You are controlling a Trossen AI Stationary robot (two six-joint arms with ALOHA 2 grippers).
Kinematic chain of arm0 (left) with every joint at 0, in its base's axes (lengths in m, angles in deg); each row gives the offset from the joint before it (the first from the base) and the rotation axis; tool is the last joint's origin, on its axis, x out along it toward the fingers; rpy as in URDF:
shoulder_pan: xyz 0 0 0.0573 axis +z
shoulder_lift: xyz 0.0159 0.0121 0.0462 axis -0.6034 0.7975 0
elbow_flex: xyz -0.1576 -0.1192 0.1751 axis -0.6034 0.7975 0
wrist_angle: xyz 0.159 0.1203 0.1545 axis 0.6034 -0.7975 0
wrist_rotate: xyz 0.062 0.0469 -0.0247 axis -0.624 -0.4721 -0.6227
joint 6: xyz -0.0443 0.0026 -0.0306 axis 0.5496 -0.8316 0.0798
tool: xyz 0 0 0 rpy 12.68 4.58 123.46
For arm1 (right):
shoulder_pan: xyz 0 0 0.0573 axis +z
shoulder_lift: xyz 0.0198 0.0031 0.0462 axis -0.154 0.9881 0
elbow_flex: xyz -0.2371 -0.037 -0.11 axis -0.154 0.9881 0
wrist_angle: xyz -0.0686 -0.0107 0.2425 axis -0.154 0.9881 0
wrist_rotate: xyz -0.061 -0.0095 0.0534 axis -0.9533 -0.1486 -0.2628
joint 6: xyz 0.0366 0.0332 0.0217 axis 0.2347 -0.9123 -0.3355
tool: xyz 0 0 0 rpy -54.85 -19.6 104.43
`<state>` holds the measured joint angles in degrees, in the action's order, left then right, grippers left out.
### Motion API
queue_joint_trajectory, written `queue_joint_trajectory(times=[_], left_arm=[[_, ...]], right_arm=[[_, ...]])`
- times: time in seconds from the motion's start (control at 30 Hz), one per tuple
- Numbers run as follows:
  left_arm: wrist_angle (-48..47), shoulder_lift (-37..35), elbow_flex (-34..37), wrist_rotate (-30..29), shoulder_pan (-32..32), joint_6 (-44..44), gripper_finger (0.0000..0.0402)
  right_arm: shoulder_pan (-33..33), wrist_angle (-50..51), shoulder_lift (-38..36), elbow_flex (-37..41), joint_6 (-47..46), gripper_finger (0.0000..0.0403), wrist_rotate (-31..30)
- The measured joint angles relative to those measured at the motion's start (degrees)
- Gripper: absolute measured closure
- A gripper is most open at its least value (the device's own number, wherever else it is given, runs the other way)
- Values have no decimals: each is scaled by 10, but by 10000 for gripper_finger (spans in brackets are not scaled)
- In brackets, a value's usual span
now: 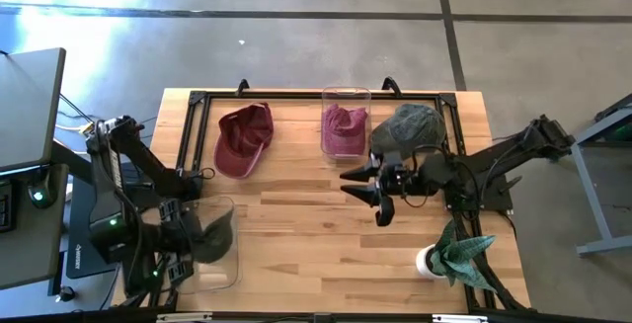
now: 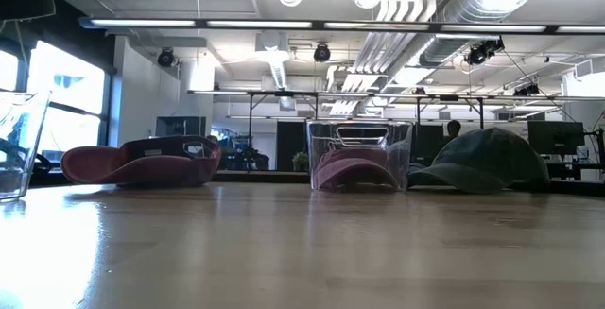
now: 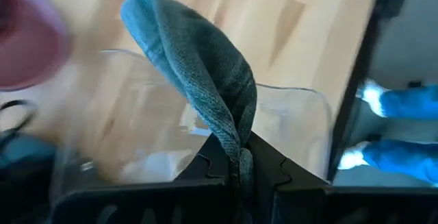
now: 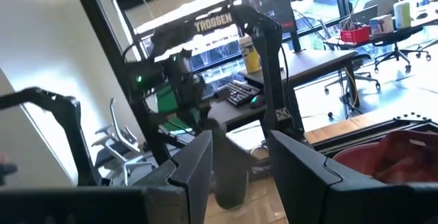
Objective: Pick & Place hat
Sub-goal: Put the left black cap into the bottom transparent bin
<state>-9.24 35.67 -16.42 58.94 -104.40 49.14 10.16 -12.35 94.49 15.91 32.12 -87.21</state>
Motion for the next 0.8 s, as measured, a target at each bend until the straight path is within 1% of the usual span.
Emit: queue_joint_trajectory(times=[0.07, 0.17, 0.23, 0.3, 0.43, 0.5, 0.7, 0.8], left_arm=[[55, -4, 22, 3, 0, -29, 396], [122, -13, 48, 30, 0, -59, 396], [151, -16, 54, 49, 0, -74, 396], [157, -22, 56, 58, 0, -82, 396], [154, -39, 78, 56, 0, -77, 396], [156, -52, 100, 67, 1, -64, 396], [232, -92, 188, 100, 1, -52, 395], [252, -106, 227, 116, 1, -12, 380]], right_arm=[[-3, -3, 0, 0, -2, 263, 0], [-3, -6, 0, 0, 0, 263, 0], [-3, -6, 0, 0, 0, 263, 0], [-3, -6, 0, 0, 0, 263, -1], [-7, -6, 0, 0, -1, 263, -2], [-10, -6, 0, 0, -1, 263, -2], [-11, -6, 0, 0, -2, 263, 4], [-10, -6, 0, 0, -2, 263, 6]])
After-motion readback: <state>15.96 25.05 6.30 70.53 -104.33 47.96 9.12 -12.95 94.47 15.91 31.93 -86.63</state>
